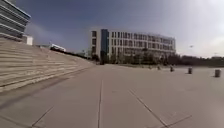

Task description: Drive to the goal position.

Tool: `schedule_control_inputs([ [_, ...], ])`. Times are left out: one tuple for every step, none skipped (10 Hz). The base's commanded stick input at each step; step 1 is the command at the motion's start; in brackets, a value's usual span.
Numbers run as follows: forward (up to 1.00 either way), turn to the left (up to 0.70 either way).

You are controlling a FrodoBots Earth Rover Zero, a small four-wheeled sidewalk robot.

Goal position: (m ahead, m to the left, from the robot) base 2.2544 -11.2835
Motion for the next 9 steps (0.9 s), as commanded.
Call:
schedule_control_inputs([
  [0.70,0.00],
  [0.70,0.00],
  [0.70,0.00],
  [0.70,0.00],
  [0.70,0.00],
  [0.70,0.00],
  [0.70,0.00],
  [0.70,0.00],
  [0.70,0.00],
])
